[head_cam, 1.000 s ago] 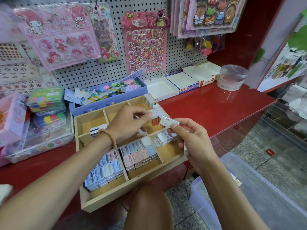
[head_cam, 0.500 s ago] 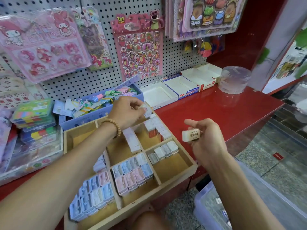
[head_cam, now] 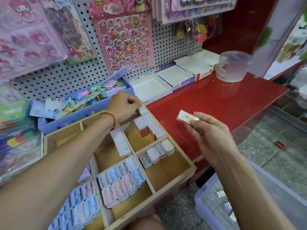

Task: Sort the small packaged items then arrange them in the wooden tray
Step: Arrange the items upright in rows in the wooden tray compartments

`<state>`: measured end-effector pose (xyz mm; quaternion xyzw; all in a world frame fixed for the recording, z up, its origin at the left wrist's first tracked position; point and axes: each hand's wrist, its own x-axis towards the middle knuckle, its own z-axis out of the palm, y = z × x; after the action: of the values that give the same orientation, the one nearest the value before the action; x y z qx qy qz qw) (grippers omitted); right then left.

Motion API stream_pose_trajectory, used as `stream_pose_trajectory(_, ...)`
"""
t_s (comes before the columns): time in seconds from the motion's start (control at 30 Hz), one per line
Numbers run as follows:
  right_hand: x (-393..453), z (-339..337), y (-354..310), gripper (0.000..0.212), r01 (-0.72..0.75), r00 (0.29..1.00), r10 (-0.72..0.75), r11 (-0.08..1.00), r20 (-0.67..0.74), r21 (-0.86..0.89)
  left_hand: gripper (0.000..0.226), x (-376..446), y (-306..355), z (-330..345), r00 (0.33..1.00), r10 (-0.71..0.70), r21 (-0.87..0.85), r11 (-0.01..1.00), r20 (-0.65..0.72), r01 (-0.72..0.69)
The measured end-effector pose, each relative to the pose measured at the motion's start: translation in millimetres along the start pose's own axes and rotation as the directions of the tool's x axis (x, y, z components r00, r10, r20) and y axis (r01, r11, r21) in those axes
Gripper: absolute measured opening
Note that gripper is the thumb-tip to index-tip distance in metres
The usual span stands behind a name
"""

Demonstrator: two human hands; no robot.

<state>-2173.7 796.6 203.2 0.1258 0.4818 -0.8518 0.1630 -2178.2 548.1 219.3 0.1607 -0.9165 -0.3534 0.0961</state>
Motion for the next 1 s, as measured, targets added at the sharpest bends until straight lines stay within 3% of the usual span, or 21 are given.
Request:
stream_pose_trajectory(0.07,-1.0,0.7,0.6,0.024,0.003,1.000,-0.003,1.000,0.015,0.009,0.011,1.2,-5.6,0.9,0.999,-0.027,-0.072,0.997,0.024,0.029)
stream_pose_trajectory(0.3,-8.2,9.0,-1.1,0.020,0.011,0.997,-0.003,0.995,0.078,-0.095,0.011,0.0,-7.9,3.3,1.000,-0.026,-0.019,0.999,0.015,0.027)
stream_pose_trajectory(0.43,-18.8,11.5,-3.7,0.022,0.042,0.990,-0.022,0.990,0.142,-0.134,0.015,-15.8,10.2,-1.6,0.992,0.043,0.063,0.997,-0.118,-0.036)
stream_pose_trajectory(0.5,-26.6,14.0,-5.0,0.023,0.057,0.983,-0.032,0.989,0.181,-0.135,0.018,-30.9,26.0,-7.4,0.994,0.042,-0.098,0.994,-0.103,-0.052)
stream_pose_trajectory(0.57,-35.4,18.4,-5.6,0.021,0.070,0.974,-0.045,0.992,0.224,-0.106,0.017,-53.9,44.9,-15.0,0.999,0.031,-0.324,0.946,0.042,-0.016)
stream_pose_trajectory(0.67,-49.7,28.5,-4.5,0.017,0.085,0.956,-0.061,0.994,0.286,-0.074,0.014,-85.7,61.6,-26.9,0.975,0.111,-0.475,0.880,0.192,-0.007)
stream_pose_trajectory(0.8,-70.3,41.7,-1.6,0.015,0.149,0.937,-0.092,0.977,0.338,-0.149,0.018,-110.0,67.4,-48.8,0.981,0.111,-0.564,0.826,0.158,-0.003)
stream_pose_trajectory(1.0,-90.6,54.1,14.7,0.008,0.313,0.911,-0.152,0.861,0.385,-0.401,0.018,-137.4,57.5,-79.3,0.992,0.088,-0.505,0.863,0.092,-0.030)
